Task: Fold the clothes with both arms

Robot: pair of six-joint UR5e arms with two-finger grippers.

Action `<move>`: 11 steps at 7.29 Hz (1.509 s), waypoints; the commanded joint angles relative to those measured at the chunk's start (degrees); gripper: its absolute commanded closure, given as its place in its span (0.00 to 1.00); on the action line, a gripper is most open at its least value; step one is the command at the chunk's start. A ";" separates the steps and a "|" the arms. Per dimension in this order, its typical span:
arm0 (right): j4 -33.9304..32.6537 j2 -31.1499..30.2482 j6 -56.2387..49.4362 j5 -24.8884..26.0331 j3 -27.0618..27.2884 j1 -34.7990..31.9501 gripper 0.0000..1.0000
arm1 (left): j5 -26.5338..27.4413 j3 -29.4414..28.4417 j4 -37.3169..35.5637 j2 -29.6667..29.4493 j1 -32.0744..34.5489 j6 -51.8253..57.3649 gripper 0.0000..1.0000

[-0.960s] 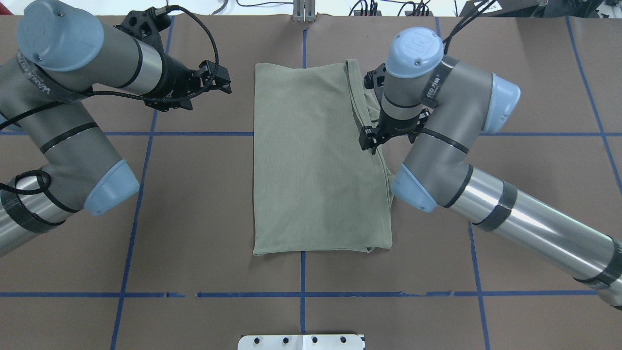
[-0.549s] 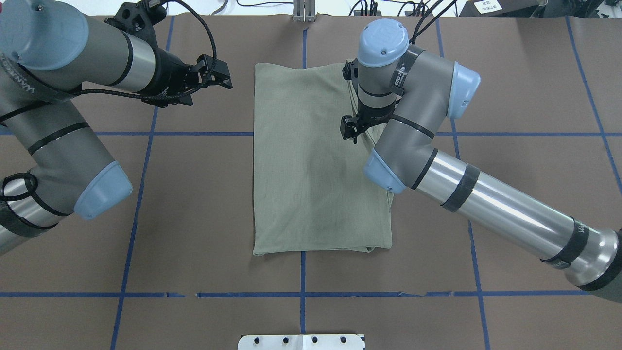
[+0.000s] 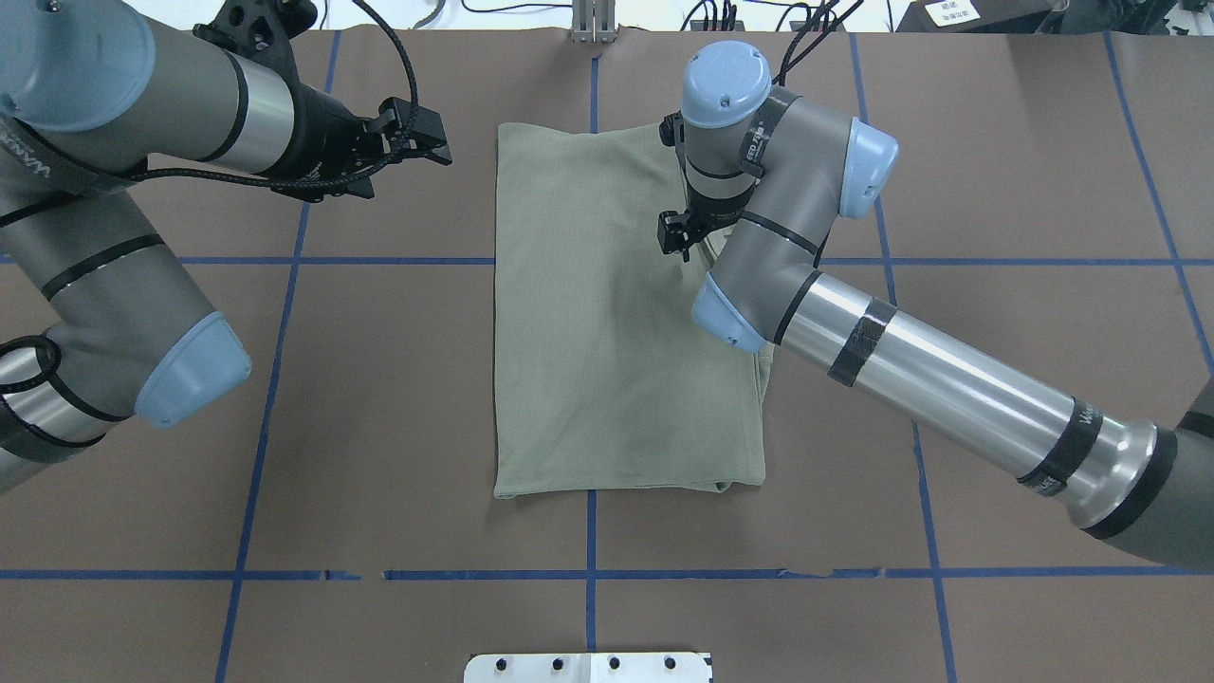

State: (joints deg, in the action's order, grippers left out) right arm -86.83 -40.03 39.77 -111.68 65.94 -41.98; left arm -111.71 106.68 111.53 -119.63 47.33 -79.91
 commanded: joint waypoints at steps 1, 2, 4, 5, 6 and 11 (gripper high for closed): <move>0.08 0.22 -0.48 0.06 -1.51 -0.91 0.00 | 0.00 0.19 0.00 -0.07 0.04 -0.07 0.00; 0.08 0.22 -0.22 0.06 -1.86 -1.35 0.00 | -0.08 0.63 0.00 -0.16 -0.04 -0.25 0.00; -0.27 -0.22 -0.22 -0.29 -1.95 -1.79 0.00 | -0.43 1.33 0.00 -0.25 -0.04 -0.51 0.00; -0.27 -0.22 -0.31 -0.64 -1.95 -2.22 0.00 | -0.44 1.51 0.00 -0.25 -0.04 -0.51 0.00; -0.35 -0.39 -0.83 -1.08 -1.95 -3.27 0.00 | -0.44 1.51 0.00 -0.42 -0.04 -0.51 0.00; -0.18 -2.07 -3.39 -1.79 -1.87 -5.57 0.00 | -0.44 1.86 0.00 -0.51 -0.05 -0.51 0.00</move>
State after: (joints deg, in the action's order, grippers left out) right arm -87.08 -42.62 36.27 -113.36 63.99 -47.42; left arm -112.12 108.54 111.53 -120.20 47.24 -80.42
